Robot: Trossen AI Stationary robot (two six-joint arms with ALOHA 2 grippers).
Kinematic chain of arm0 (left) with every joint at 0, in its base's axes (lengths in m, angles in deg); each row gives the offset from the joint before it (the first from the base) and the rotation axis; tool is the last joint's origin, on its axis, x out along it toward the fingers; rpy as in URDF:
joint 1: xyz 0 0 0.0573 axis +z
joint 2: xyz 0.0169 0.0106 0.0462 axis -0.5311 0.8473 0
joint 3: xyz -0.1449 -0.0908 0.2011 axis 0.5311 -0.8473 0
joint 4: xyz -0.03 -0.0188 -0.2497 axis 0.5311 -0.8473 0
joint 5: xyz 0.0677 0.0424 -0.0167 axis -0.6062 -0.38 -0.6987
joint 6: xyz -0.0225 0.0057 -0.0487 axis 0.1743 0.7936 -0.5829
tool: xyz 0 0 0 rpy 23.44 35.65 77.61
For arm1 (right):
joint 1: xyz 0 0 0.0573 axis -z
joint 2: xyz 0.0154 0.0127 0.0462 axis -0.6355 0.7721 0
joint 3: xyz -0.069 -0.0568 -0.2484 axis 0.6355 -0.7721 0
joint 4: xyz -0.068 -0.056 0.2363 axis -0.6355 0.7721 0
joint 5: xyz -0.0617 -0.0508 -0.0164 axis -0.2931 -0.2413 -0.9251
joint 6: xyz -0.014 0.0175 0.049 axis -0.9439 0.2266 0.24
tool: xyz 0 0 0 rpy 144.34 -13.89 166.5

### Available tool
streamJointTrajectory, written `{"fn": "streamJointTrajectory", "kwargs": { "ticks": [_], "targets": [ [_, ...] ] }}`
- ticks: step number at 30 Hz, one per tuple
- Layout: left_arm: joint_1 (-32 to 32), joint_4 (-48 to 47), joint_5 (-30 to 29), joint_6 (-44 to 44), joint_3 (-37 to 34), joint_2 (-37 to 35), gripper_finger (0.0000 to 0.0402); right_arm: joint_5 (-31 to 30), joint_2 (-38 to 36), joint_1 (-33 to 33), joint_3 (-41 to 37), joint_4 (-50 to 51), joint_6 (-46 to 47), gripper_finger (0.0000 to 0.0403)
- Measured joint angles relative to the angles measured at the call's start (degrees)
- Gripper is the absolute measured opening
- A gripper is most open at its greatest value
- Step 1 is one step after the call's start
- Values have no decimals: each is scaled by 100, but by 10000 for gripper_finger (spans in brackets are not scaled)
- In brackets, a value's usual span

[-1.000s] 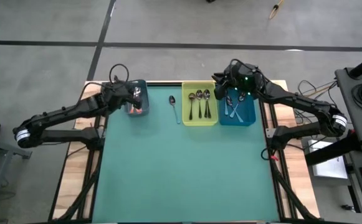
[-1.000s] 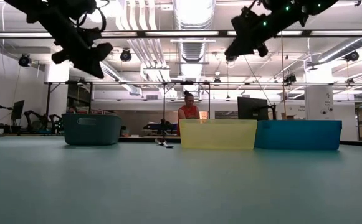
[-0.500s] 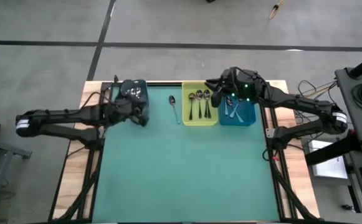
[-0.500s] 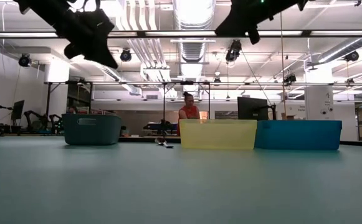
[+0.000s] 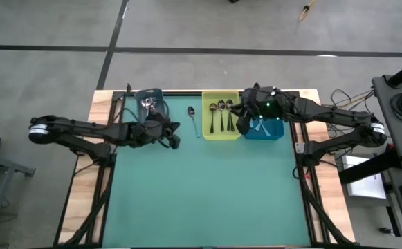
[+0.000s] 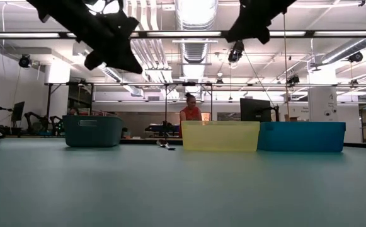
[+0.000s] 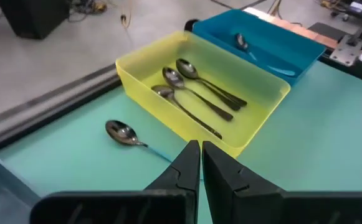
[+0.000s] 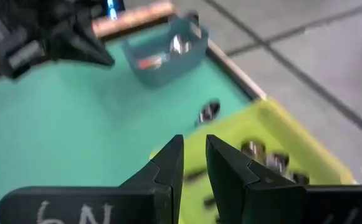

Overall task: Sort silverware by color (type)
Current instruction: Put the blue spoon into the blue bin

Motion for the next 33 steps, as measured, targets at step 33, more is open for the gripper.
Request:
{"fn": "streamJointTrajectory", "kwargs": {
  "ticks": [33],
  "targets": [
    [892,-671,1164,1850,1665,2166,0,-387,-11,-42,-1183,1008,-1441,59]
  ]
}}
